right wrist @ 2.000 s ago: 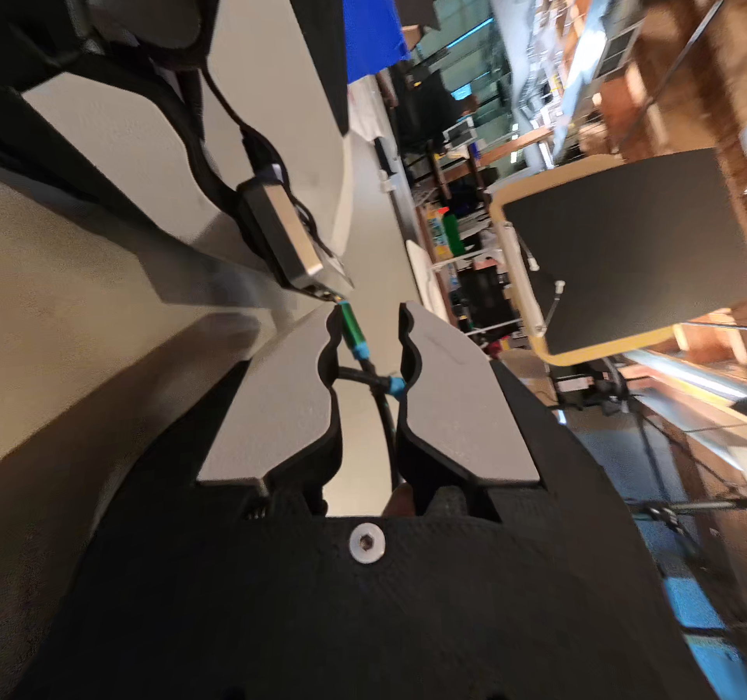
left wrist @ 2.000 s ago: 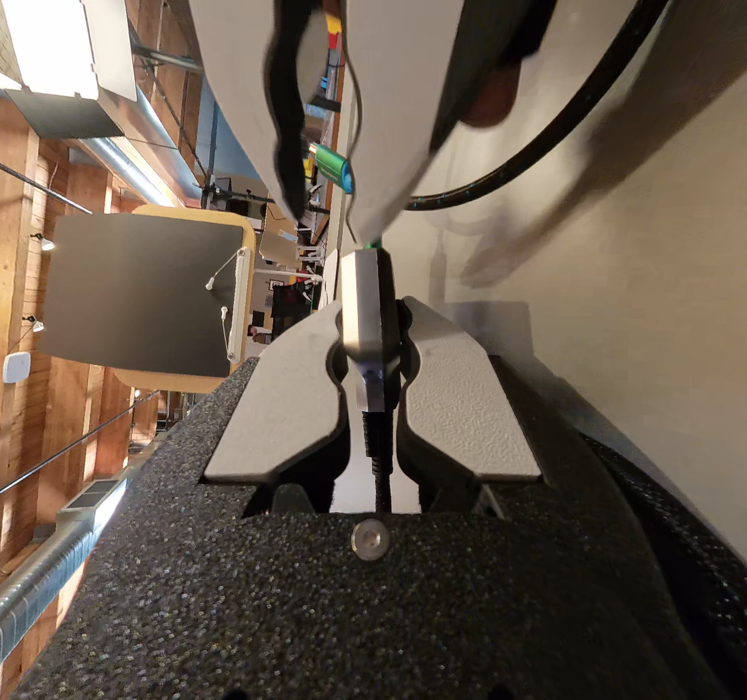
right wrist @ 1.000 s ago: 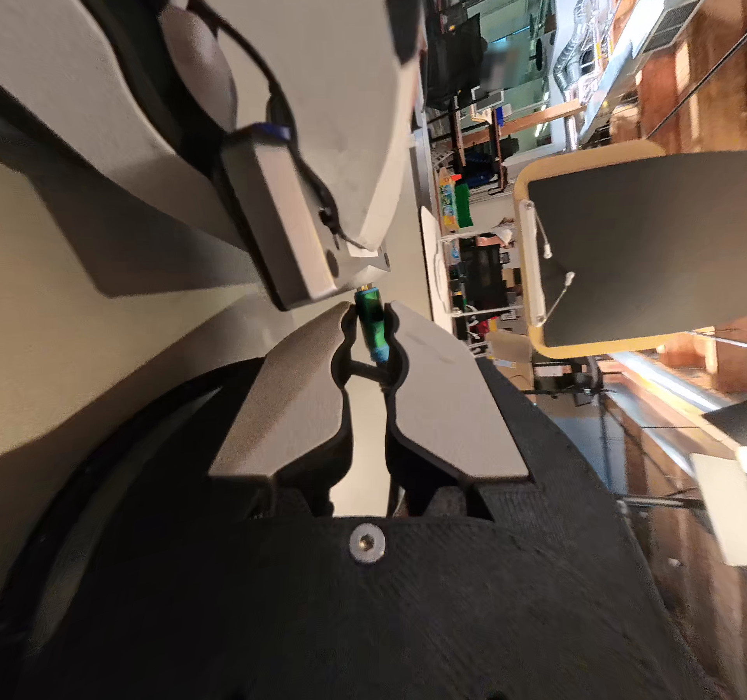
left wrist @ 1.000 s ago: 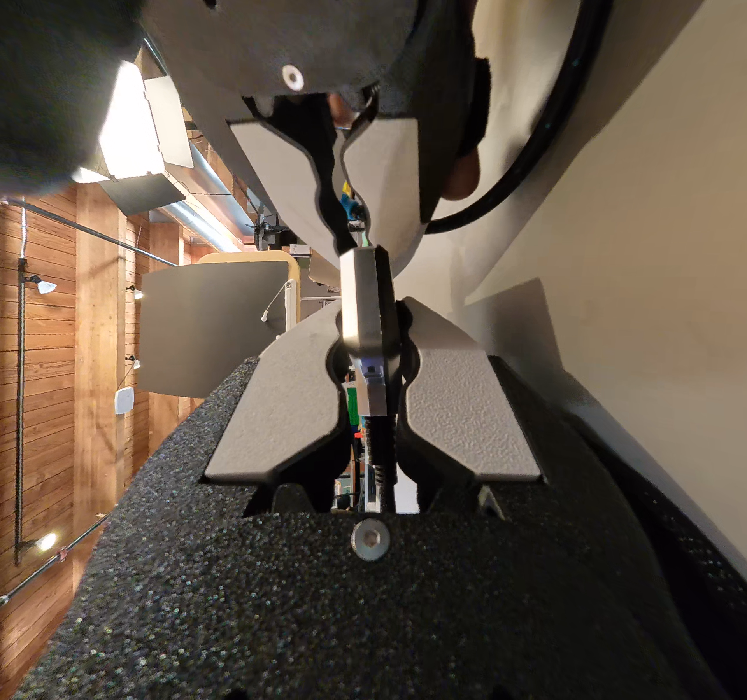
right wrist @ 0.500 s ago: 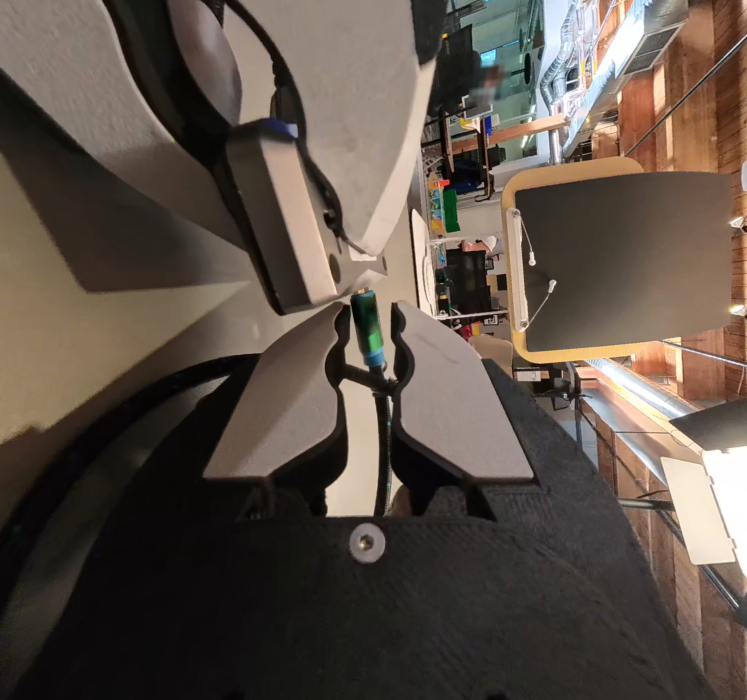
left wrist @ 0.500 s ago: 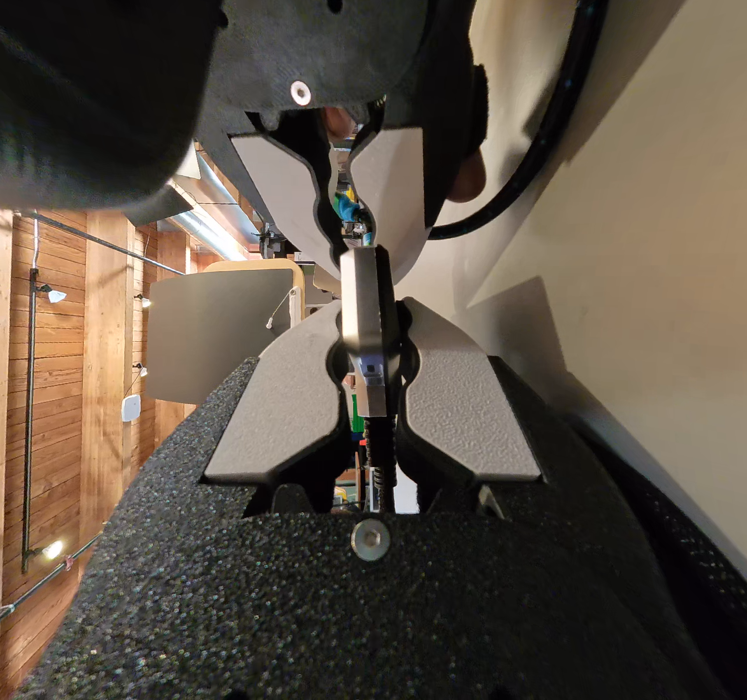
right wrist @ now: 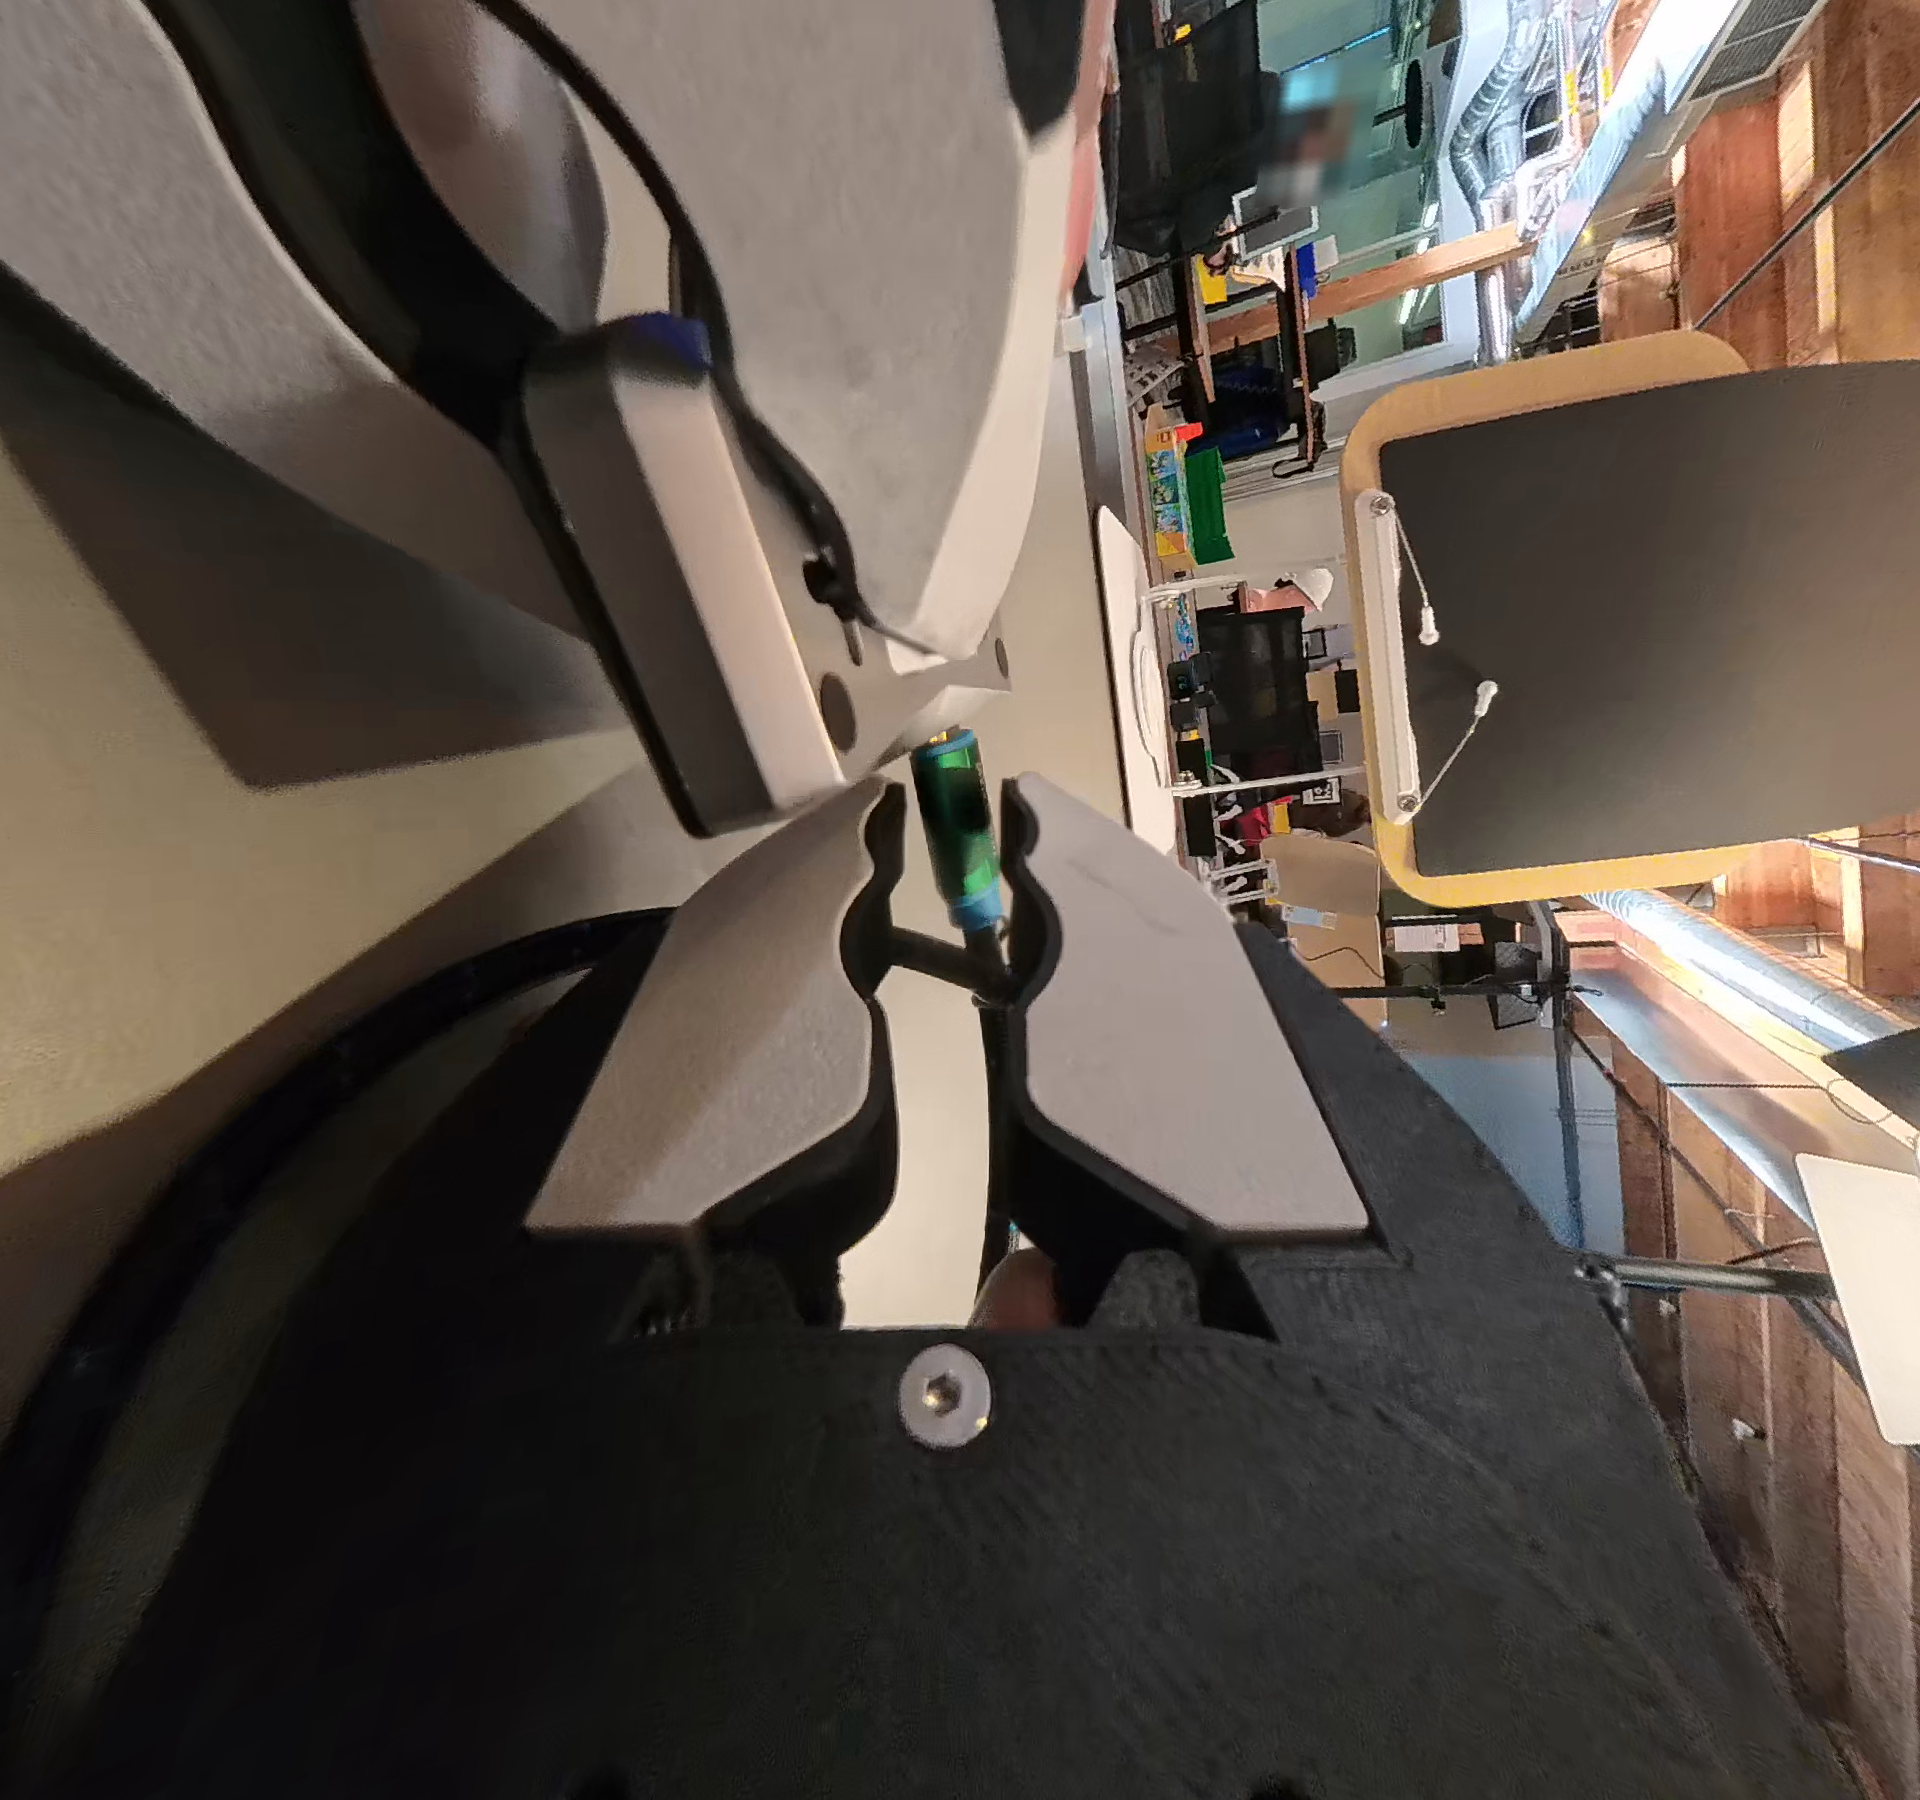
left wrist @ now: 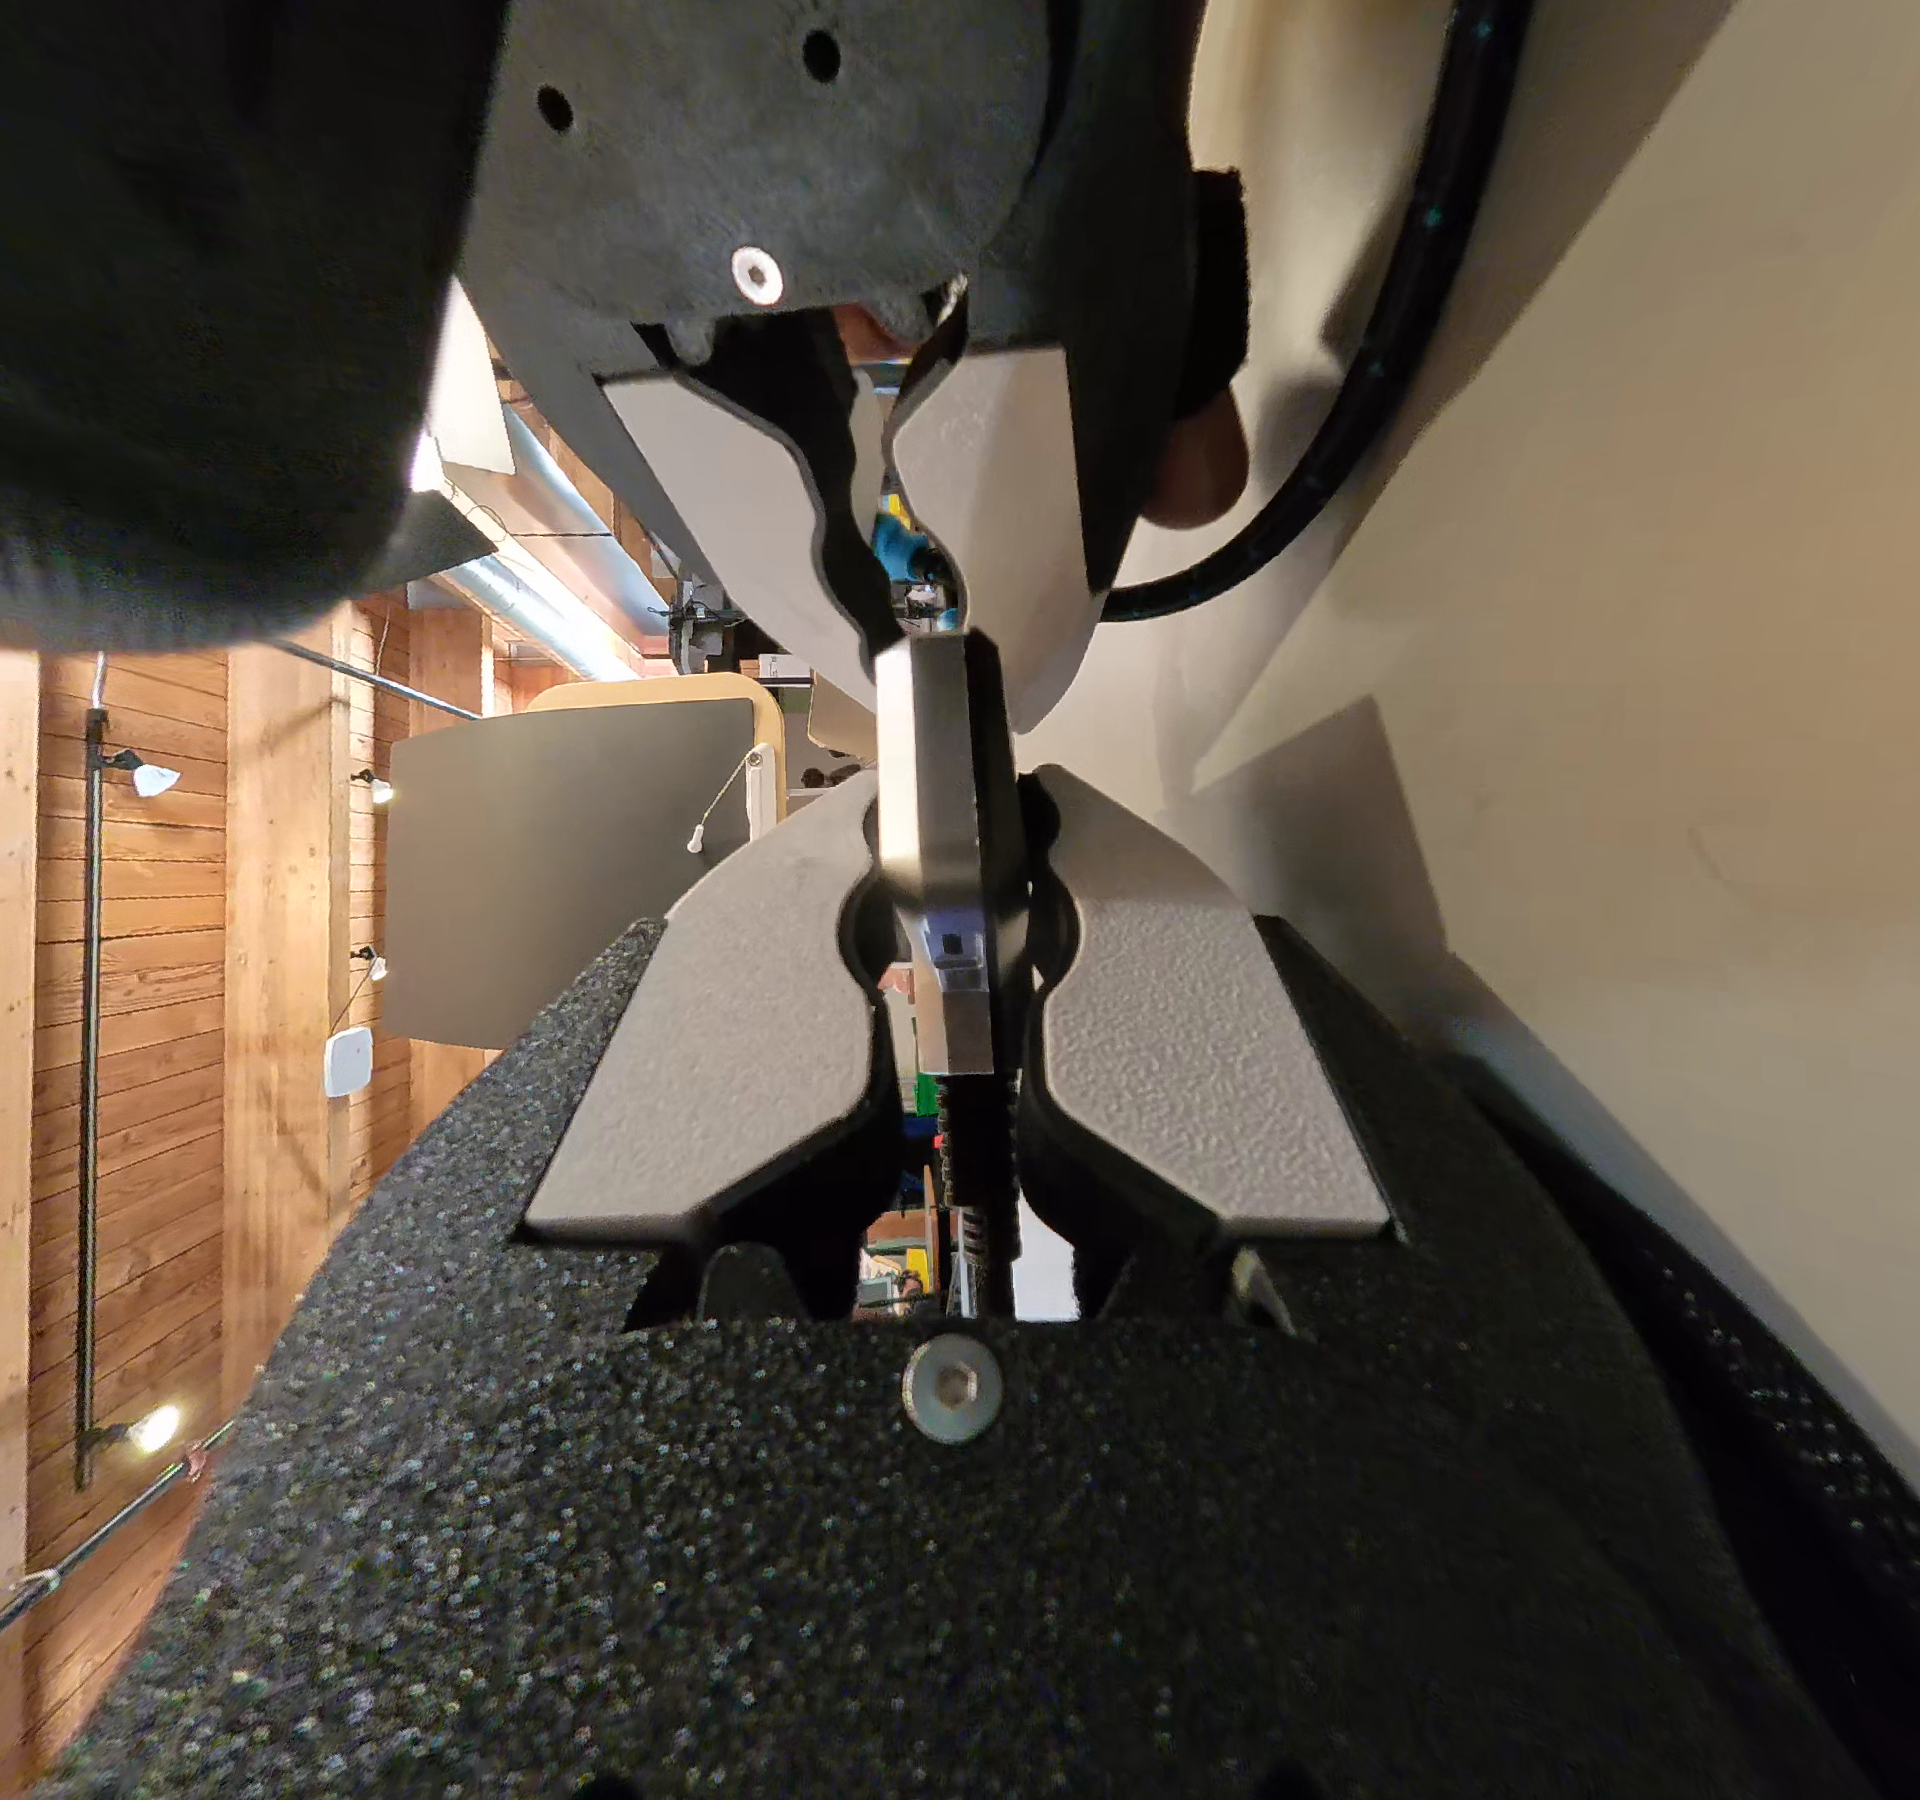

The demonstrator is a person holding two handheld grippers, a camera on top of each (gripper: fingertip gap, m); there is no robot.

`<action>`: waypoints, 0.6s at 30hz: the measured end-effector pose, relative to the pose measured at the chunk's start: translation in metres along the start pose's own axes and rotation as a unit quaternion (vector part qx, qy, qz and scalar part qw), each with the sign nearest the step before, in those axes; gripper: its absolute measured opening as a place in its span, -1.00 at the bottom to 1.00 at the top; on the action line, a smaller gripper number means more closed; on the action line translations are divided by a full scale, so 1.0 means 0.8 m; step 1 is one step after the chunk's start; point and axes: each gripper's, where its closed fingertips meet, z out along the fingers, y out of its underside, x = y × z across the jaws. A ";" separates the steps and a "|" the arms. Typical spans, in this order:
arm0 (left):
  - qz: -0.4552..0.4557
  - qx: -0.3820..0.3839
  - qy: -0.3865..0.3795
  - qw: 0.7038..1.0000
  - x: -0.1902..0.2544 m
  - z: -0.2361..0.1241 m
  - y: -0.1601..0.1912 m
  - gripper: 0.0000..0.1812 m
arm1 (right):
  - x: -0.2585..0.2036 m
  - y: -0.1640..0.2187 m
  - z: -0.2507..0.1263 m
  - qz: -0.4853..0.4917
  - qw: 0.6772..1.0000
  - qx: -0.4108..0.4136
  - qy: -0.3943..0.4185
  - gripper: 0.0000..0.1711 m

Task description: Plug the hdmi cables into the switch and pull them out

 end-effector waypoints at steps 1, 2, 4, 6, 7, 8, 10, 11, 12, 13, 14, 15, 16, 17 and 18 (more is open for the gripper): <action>0.000 0.001 0.001 1.000 0.000 0.000 0.000 -0.76 | -0.001 0.000 0.001 0.003 1.000 -0.002 -0.002 -0.82; 0.001 0.000 0.002 1.000 0.001 0.000 0.000 -0.76 | -0.001 0.001 0.002 0.004 1.000 -0.006 -0.002 -0.84; -0.002 -0.002 0.006 1.000 0.002 0.001 0.001 -0.76 | -0.002 0.002 0.004 0.000 1.000 -0.012 -0.003 -0.85; -0.013 -0.007 0.009 1.000 0.002 0.002 0.003 -0.76 | -0.002 0.005 0.004 -0.019 1.000 -0.023 -0.001 -0.85; -0.022 -0.009 0.013 1.000 0.003 0.004 0.004 -0.76 | -0.002 0.007 0.004 -0.028 0.999 -0.028 0.002 -0.86; -0.030 -0.014 0.017 0.999 0.003 0.005 0.006 -0.75 | -0.002 0.008 0.004 -0.035 0.999 -0.032 0.004 -0.86; -0.044 -0.017 0.023 0.999 0.004 0.007 0.008 -0.75 | -0.002 0.011 0.004 -0.042 0.998 -0.040 0.008 -0.86; -0.047 -0.020 0.025 0.998 0.004 0.008 0.008 -0.75 | -0.003 0.013 0.004 -0.046 0.998 -0.044 0.010 -0.86; -0.047 -0.022 0.026 0.998 0.005 0.008 0.009 -0.75 | -0.003 0.014 0.004 -0.049 0.998 -0.047 0.012 -0.86; -0.048 -0.023 0.028 0.998 0.006 0.009 0.009 -0.76 | -0.003 0.015 0.004 -0.051 0.997 -0.048 0.013 -0.86; -0.050 -0.022 0.030 0.998 0.007 0.009 0.010 -0.75 | -0.004 0.015 0.003 -0.052 0.997 -0.046 0.013 -0.86; -0.052 -0.020 0.033 0.998 0.007 0.009 0.010 -0.75 | -0.005 0.015 0.003 -0.053 0.998 -0.044 0.012 -0.86; -0.054 -0.018 0.035 0.998 0.008 0.009 0.010 -0.74 | -0.006 0.016 0.003 -0.053 0.998 -0.041 0.010 -0.86; -0.056 -0.016 0.037 0.998 0.009 0.009 0.010 -0.74 | -0.007 0.016 0.003 -0.051 0.998 -0.040 0.008 -0.86; -0.059 -0.016 0.040 0.997 0.009 0.010 0.011 -0.74 | -0.007 0.017 0.003 -0.049 0.998 -0.040 0.007 -0.86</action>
